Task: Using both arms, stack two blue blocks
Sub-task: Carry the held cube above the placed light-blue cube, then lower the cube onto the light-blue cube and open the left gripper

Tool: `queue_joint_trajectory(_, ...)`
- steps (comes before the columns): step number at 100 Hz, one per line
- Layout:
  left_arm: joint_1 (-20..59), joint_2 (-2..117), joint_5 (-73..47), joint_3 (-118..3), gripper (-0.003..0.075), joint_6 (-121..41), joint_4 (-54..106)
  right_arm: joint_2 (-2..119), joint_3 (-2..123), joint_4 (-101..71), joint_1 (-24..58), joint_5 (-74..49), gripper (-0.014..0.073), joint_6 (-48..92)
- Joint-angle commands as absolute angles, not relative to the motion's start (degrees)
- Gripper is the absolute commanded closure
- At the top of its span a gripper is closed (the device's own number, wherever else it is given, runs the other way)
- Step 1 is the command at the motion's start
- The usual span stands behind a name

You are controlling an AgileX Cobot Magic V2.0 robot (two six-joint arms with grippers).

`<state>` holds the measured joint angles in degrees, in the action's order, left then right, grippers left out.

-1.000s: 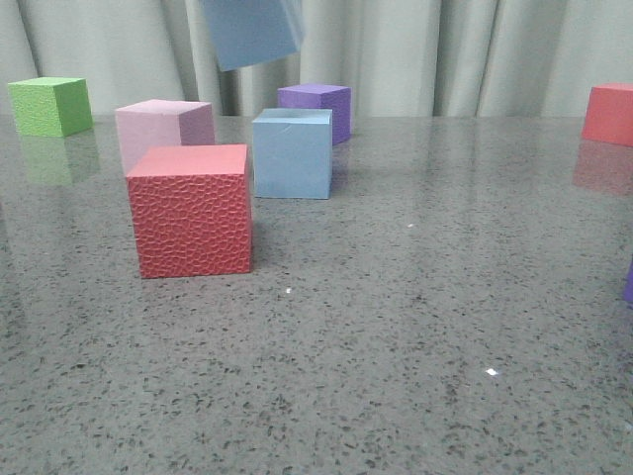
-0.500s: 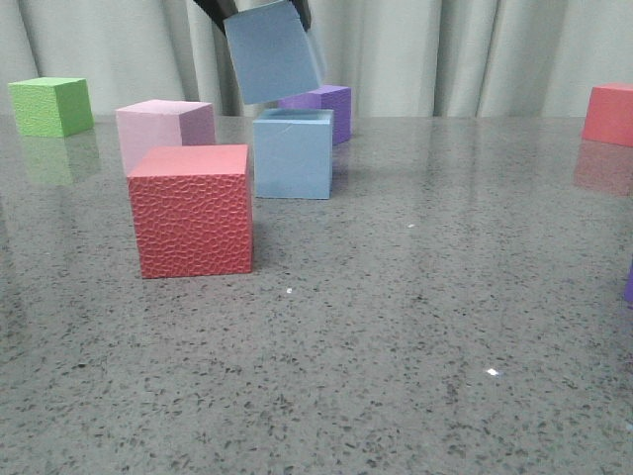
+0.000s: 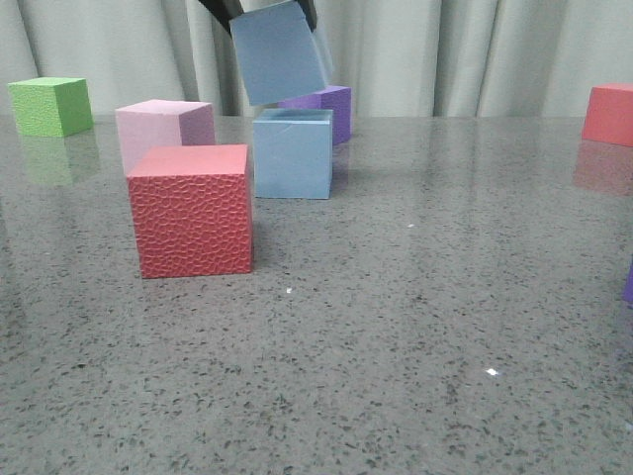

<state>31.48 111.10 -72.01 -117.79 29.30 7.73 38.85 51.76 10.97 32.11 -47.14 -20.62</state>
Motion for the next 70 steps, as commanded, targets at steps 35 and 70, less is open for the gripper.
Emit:
queue_joint_trajectory(35, 31.96, 108.34, -72.61, -119.65, 0.0377, 29.35, 9.76, 38.71, 53.14, 12.46, 31.95, -43.54, -0.005, -20.36)
queue_joint_trajectory(70, 31.96, 108.34, -72.58, -119.65, 0.0265, 29.35, 9.76, 38.71, 53.14, 12.46, 31.95, -43.54, -0.005, -20.36)
